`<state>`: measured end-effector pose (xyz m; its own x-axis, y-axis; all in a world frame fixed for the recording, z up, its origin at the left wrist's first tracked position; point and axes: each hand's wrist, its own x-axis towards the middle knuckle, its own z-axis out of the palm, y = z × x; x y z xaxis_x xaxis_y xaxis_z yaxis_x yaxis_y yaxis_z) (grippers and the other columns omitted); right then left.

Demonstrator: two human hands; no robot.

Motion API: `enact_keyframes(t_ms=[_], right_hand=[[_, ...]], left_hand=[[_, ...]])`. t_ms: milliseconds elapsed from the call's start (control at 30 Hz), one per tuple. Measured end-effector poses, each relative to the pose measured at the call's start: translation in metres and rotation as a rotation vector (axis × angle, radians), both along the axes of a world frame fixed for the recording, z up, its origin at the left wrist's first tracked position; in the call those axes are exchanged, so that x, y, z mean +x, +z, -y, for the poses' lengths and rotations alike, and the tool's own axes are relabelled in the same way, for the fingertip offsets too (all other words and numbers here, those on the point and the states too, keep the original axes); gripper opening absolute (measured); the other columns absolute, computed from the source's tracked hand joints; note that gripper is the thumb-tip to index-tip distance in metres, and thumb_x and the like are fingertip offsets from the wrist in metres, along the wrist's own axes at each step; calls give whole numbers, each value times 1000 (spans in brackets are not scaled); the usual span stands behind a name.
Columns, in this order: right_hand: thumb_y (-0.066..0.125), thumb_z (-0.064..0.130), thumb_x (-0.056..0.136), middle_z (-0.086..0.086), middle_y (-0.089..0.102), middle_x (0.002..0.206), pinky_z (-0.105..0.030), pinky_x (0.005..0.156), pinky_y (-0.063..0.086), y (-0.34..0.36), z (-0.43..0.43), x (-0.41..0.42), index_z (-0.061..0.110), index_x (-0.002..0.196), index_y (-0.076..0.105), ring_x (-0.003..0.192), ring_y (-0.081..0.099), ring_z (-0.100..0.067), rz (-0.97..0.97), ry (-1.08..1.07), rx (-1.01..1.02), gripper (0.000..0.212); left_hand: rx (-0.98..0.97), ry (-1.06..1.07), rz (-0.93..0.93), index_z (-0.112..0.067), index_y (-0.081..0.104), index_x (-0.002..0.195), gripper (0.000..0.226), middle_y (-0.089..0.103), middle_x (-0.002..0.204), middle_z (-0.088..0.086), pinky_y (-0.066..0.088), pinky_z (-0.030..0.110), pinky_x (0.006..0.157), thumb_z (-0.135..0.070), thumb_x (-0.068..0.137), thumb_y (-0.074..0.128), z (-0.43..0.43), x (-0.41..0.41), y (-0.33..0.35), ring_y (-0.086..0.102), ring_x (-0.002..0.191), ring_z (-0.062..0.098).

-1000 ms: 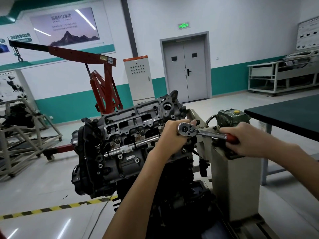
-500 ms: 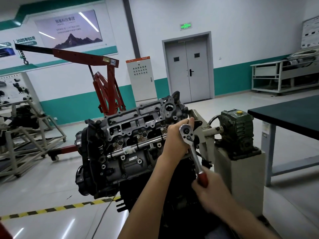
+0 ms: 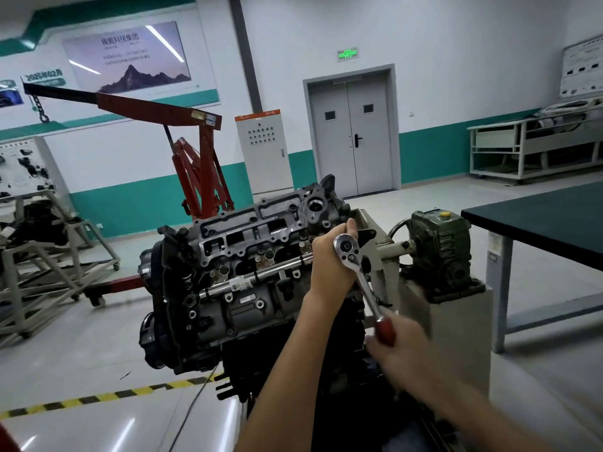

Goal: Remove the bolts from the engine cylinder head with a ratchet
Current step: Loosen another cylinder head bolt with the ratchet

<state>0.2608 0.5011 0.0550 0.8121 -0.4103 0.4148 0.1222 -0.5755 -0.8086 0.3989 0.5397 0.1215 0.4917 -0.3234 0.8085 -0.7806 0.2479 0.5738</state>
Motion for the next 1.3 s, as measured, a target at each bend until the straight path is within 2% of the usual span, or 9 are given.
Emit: enact_keyframes(t_ms=[133, 367, 500, 667, 800, 867, 1067, 1167, 1300], right_hand=[[53, -4, 79, 3, 44, 43, -18, 33, 33, -12, -51, 22, 20, 68, 47, 28, 41, -12, 50, 136, 375, 27], [60, -2, 79, 4, 56, 61, -15, 49, 41, 58, 75, -15, 30, 69, 48, 49, 52, -6, -239, 92, -512, 36], [59, 13, 82, 11, 54, 59, -9, 49, 36, 94, 101, -7, 25, 81, 54, 53, 54, 0, -281, -33, -829, 14], [62, 1, 77, 3, 53, 57, -19, 48, 42, 20, 36, -8, 17, 70, 52, 47, 46, -5, -128, -5, -214, 20], [54, -5, 78, 4, 46, 43, -17, 35, 34, -9, -41, 17, 19, 69, 46, 30, 42, -9, 37, 109, 293, 27], [51, -4, 80, 4, 44, 38, -17, 33, 32, -9, -51, 22, 19, 71, 44, 26, 40, -13, 24, 160, 349, 25], [60, 5, 79, 5, 55, 65, -24, 56, 51, 47, 58, -5, 9, 84, 56, 53, 53, -6, -207, 52, -480, 7], [58, 19, 83, 14, 49, 62, -11, 53, 40, 85, 95, -8, 24, 88, 48, 58, 56, -4, -245, -88, -848, 12], [61, 13, 82, 0, 57, 70, -19, 56, 50, 42, 69, -6, 18, 86, 52, 59, 57, -10, -197, -71, -540, 10]], left_hand=[[29, -19, -54, -2, 29, 58, 50, 29, 52, 3, 21, 25, 46, -20, 101, 46, -5, -1, 2, 25, 48, 11], [371, -25, 152, -22, 38, 51, 49, 37, 46, -14, 28, 18, 49, -15, 97, 54, -16, 10, 20, 32, 45, 5], [274, -7, 88, -19, 37, 49, 51, 36, 46, -13, 26, 23, 48, -13, 97, 53, -10, 11, 16, 29, 46, 5], [39, 35, 17, 2, 36, 51, 51, 35, 47, 8, 22, 37, 44, -17, 98, 47, 1, 4, 5, 29, 45, 15], [21, 35, -28, 1, 33, 54, 51, 31, 50, 2, 21, 25, 45, -17, 100, 48, 2, 2, 4, 26, 47, 8], [73, 36, -30, -1, 32, 54, 51, 29, 51, -1, 22, 23, 46, -16, 100, 48, -1, 3, 6, 25, 47, 6], [250, -32, 27, 6, 38, 54, 51, 36, 51, 5, 24, 29, 50, -15, 98, 53, -19, 16, 17, 30, 49, 13], [263, -14, 55, -2, 39, 52, 49, 35, 49, -2, 24, 28, 49, -11, 97, 54, -15, 14, 16, 29, 48, 11], [103, 32, 17, 5, 39, 52, 51, 37, 48, 8, 24, 36, 46, -11, 99, 50, -5, 5, 7, 31, 46, 17]])
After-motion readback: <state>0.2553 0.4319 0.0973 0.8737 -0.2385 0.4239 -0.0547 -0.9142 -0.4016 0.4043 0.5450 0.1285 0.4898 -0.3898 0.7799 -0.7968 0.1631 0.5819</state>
